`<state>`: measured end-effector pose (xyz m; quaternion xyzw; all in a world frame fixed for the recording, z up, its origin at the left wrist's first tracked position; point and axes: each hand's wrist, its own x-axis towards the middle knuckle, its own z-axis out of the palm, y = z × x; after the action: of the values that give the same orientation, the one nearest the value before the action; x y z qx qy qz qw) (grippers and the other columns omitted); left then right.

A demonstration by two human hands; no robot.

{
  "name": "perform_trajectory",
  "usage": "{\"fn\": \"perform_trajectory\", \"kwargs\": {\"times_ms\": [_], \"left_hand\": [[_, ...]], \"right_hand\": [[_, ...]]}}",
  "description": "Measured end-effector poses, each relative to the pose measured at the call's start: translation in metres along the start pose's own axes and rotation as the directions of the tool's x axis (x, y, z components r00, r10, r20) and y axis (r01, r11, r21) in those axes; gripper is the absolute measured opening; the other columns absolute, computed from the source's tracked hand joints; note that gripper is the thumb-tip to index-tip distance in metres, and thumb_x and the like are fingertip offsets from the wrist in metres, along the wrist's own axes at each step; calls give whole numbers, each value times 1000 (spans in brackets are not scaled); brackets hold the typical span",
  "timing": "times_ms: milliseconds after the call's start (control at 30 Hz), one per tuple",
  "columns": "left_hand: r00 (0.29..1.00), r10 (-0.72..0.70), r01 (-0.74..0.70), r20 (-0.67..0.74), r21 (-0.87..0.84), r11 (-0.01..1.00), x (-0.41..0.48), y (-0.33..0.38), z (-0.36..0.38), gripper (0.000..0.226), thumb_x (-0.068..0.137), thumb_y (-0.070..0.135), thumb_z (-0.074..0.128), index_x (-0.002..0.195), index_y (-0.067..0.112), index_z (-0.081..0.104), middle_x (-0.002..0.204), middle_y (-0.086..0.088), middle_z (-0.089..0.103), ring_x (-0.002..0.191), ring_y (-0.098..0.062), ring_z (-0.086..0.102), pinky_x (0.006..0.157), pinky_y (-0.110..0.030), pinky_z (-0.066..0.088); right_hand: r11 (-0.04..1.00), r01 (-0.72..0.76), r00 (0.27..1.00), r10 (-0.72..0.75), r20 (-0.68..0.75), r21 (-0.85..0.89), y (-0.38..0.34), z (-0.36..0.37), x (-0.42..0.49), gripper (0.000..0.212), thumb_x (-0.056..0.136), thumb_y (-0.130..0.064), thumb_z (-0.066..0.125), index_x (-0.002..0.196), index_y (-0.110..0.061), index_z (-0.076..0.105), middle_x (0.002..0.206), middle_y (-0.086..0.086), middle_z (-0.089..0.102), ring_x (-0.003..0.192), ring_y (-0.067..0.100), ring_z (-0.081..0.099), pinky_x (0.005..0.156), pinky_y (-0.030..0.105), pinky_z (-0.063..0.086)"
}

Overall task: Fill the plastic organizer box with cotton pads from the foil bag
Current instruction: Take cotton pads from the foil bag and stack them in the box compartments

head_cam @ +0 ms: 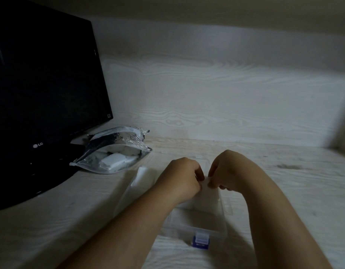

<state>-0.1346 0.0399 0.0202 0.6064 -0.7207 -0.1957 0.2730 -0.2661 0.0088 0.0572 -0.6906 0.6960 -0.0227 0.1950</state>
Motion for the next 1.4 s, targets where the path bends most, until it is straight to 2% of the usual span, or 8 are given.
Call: {"fn": "perform_trajectory", "kwargs": {"times_ms": [200, 400, 833, 1000, 1067, 1167, 1267, 1400], "left_hand": [[998, 46, -51, 40, 139, 989, -1, 5, 3, 28, 81, 8, 63, 101, 25, 73, 108, 4, 69, 104, -16, 62, 89, -25, 50], [998, 64, -59, -21, 179, 982, -1, 1, 6, 24, 80, 12, 66, 99, 24, 73, 104, 3, 66, 99, -17, 60, 76, -20, 43], [997, 6, -21, 82, 180, 984, 10, -1, 6, 34, 78, 26, 77, 112, 23, 73, 110, 2, 70, 102, -15, 63, 81, -19, 45], [1000, 7, -7, 1, 56, 998, 11, -3, 8, 26, 85, 23, 68, 110, 21, 73, 112, 1, 70, 105, -15, 63, 87, -21, 47], [1000, -4, 2, -29, -74, 997, 12, -5, 7, 18, 86, 19, 66, 101, 20, 76, 95, 2, 74, 92, -15, 68, 83, -24, 52], [996, -63, 36, -58, -376, 926, 11, -9, 3, 19, 86, 10, 65, 76, 23, 74, 68, 3, 71, 65, -13, 70, 73, -32, 60], [993, -113, 76, -31, -561, 824, 7, -9, -9, 20, 87, 5, 63, 76, 18, 71, 69, -1, 69, 63, -13, 68, 64, -29, 59], [987, -103, 43, -120, -422, 905, 3, -22, -32, 14, 87, 12, 65, 79, 21, 73, 68, 12, 66, 63, -5, 62, 63, -23, 53]], "right_hand": [[999, 19, 998, -21, -53, -37, 3, 3, 5, 31, 75, -21, 80, 103, -14, 67, 99, 6, 69, 95, 24, 66, 88, 39, 56], [996, -72, 997, 71, -22, -57, 5, 8, 16, 33, 68, -24, 84, 98, -15, 74, 94, 5, 72, 90, 24, 68, 87, 39, 56], [984, -102, 992, 110, 55, -145, 7, 19, 34, 51, 56, -28, 88, 105, -24, 74, 102, 0, 71, 96, 24, 66, 92, 40, 52], [983, -124, 992, 127, 20, -137, 9, 20, 41, 43, 57, -27, 84, 99, -26, 76, 98, -1, 71, 91, 23, 66, 90, 39, 53], [984, -120, 993, 121, 4, -134, 11, 21, 42, 43, 56, -26, 84, 98, -26, 76, 97, -2, 71, 90, 23, 66, 89, 40, 54], [984, -105, 994, 107, 2, -144, 11, 20, 41, 42, 58, -26, 82, 100, -26, 75, 99, -1, 70, 91, 24, 66, 90, 41, 53], [984, -90, 996, 88, -25, -152, 13, 18, 38, 35, 65, -23, 79, 100, -26, 74, 98, 0, 69, 89, 24, 65, 89, 40, 53], [995, -26, 984, 8, -179, -101, 14, 15, 30, 19, 73, -17, 70, 89, -26, 76, 87, -1, 71, 80, 21, 67, 81, 38, 57]]}}
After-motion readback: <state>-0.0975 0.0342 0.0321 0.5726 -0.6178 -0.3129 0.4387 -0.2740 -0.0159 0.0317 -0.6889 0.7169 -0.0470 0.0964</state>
